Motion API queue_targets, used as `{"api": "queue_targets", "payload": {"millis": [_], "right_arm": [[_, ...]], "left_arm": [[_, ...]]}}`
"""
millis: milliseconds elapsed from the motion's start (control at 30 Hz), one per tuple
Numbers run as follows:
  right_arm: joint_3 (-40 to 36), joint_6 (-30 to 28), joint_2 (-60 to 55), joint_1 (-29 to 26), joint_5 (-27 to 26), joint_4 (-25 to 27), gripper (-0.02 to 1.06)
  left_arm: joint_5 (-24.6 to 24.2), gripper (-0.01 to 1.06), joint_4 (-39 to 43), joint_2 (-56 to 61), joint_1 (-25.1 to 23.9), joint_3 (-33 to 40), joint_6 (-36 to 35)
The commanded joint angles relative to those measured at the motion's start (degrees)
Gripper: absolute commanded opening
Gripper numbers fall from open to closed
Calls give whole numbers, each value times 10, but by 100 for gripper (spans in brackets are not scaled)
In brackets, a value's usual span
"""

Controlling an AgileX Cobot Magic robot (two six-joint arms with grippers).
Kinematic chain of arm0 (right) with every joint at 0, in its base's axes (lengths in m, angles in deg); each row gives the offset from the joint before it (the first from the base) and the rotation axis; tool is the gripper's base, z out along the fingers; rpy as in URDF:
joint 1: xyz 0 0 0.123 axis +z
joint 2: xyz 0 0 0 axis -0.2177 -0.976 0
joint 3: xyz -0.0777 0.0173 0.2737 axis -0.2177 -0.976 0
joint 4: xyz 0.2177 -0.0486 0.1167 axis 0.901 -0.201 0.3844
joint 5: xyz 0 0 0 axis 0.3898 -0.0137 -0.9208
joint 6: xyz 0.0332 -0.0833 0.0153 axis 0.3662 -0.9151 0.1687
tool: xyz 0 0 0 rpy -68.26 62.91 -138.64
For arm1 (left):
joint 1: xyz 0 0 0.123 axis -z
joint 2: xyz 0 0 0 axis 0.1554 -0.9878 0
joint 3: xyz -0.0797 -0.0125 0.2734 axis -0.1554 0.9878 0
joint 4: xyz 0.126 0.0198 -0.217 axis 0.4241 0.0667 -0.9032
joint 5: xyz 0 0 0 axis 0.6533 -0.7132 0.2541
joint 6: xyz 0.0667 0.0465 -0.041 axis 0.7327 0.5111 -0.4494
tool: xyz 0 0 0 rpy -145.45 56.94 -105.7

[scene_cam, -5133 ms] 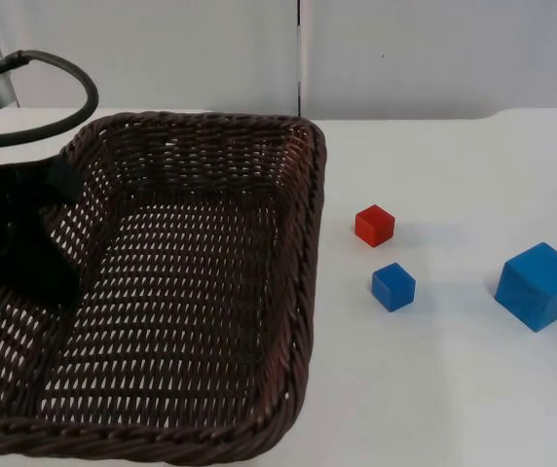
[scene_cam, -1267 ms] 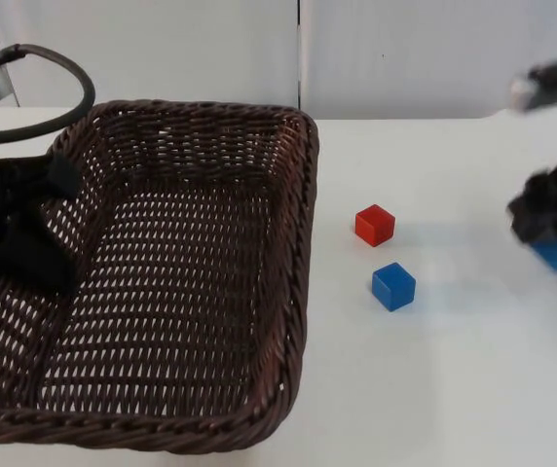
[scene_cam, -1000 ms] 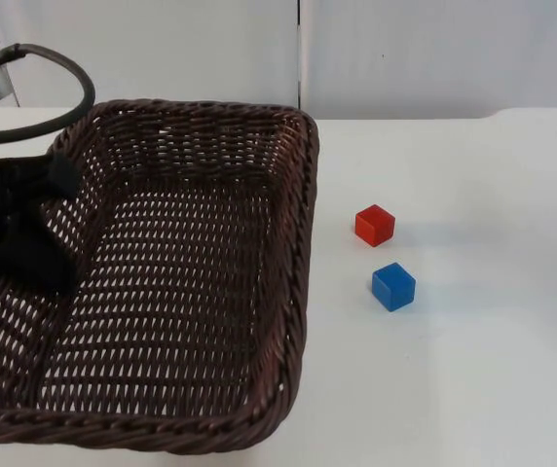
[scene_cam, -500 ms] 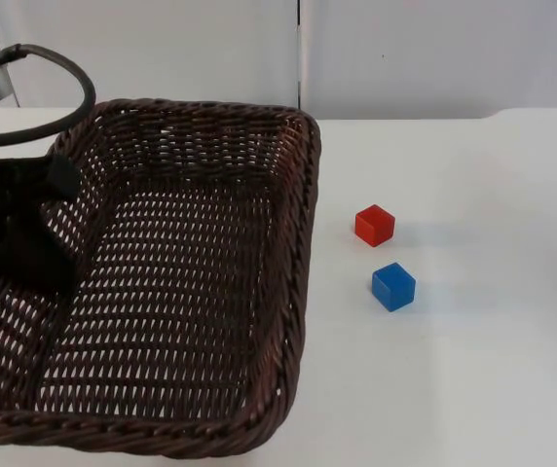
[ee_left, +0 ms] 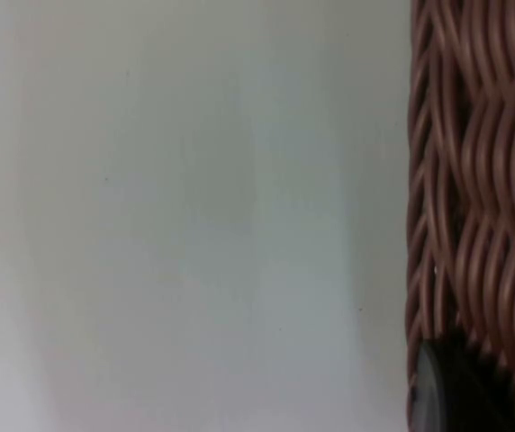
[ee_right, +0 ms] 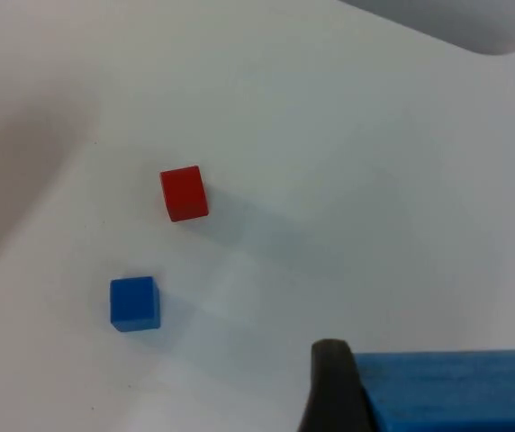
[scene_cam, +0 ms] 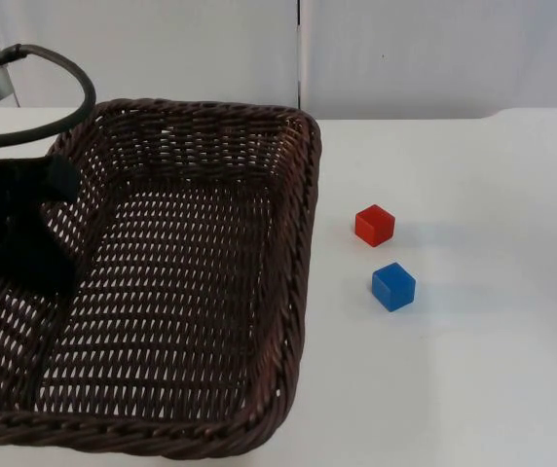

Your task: Pick up the basket with the left hand and place the largest block into the basket with the right hand.

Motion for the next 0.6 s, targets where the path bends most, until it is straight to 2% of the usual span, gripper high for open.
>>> {"api": "queue_targets", "payload": {"millis": [0, 100, 200, 333, 500, 567], "right_arm": [[1, 0, 5, 2, -3, 12, 0], [1, -32, 5, 3, -3, 51, 0], [1, -46, 5, 18, 0, 59, 0], [1, -60, 5, 57, 1, 59, 0], [1, -66, 5, 141, -12, 58, 0], [1, -66, 5, 155, -16, 58, 0]], "left_arm": [[-3, 0, -15, 6, 2, 0, 2], [0, 0, -15, 6, 2, 0, 2], [0, 0, -15, 6, 2, 0, 2], [0, 0, -15, 6, 2, 0, 2], [0, 0, -15, 6, 2, 0, 2], [0, 0, -15, 6, 2, 0, 2]]}}
